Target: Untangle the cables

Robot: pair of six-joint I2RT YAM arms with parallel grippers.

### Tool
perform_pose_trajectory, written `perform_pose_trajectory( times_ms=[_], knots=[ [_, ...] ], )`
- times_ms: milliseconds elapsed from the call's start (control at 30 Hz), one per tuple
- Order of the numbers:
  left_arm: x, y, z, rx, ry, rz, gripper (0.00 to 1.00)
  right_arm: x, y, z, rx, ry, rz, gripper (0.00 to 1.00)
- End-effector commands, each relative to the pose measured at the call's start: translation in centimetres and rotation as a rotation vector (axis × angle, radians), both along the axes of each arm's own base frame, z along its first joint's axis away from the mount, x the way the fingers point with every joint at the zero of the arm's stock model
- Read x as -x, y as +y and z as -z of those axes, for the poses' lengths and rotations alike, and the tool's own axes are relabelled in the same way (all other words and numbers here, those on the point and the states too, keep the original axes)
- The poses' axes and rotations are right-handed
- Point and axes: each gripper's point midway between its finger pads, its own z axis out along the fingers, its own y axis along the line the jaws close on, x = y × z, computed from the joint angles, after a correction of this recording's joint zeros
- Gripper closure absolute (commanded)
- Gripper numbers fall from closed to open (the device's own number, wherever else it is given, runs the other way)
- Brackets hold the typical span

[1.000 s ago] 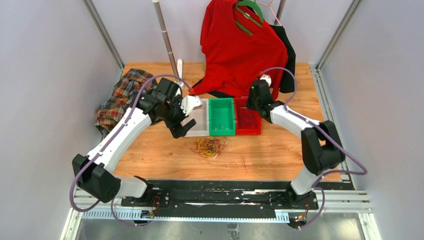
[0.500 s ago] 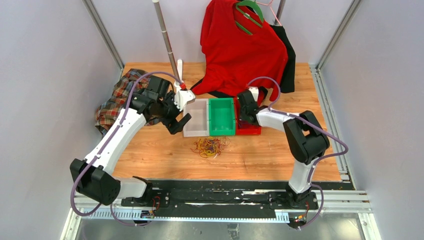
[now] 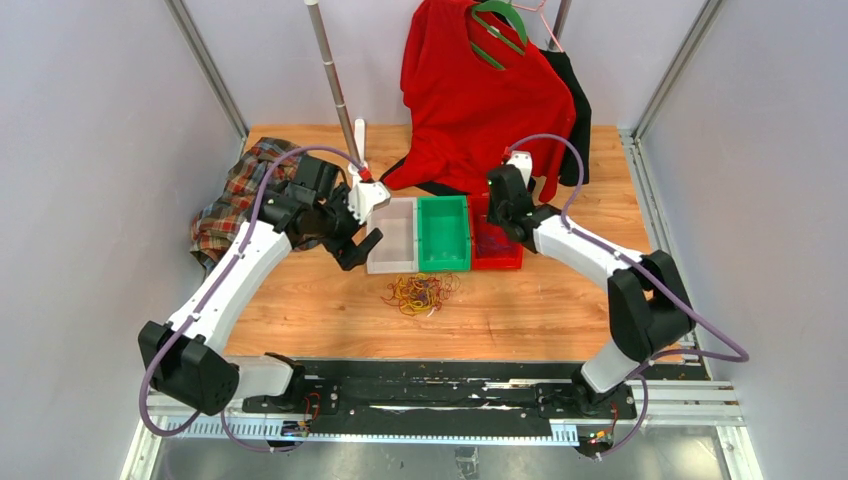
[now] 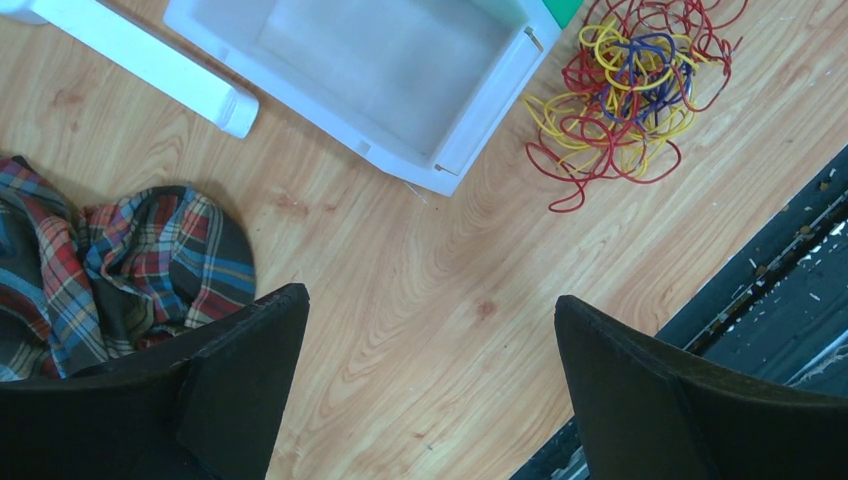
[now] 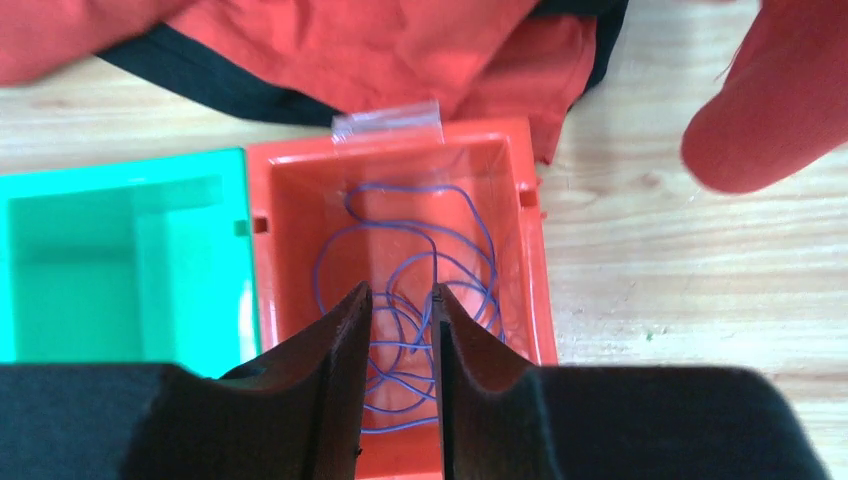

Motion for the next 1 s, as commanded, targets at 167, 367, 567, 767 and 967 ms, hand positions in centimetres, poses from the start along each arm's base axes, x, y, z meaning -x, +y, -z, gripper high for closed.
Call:
perform_pose_trajectory(
  times_ms=[167,367,567,767,967],
  knots=[
    [0.6,-0.7,1.7,0.041,0.028,0.028,0.0,0.8,1.1,-4.3,-0.022,-0.072,-0.095,0.63],
    [0.9,-2.8,4.7,0.109,0.096,0.033,0.06,3.7,1.9,-4.9,-0.119,-0.115,-0.15,0.51],
    [2.2,-6.3,7.4,0.12,0.143,0.108,0.1,6.5,2.4,-4.4,-0.176,-0.137,-0.188,0.52],
    [1.8,-7.9,10.0,0.094,0.168,0.119,0.22,8.0,2.1,-4.5,-0.203,-0.166,-0.194,0.57],
    [0.8,-8.3,11.3,0.081,0.169,0.107,0.39,8.5,2.0,-5.1,-0.224,-0.187,-0.203,0.63]
  ],
)
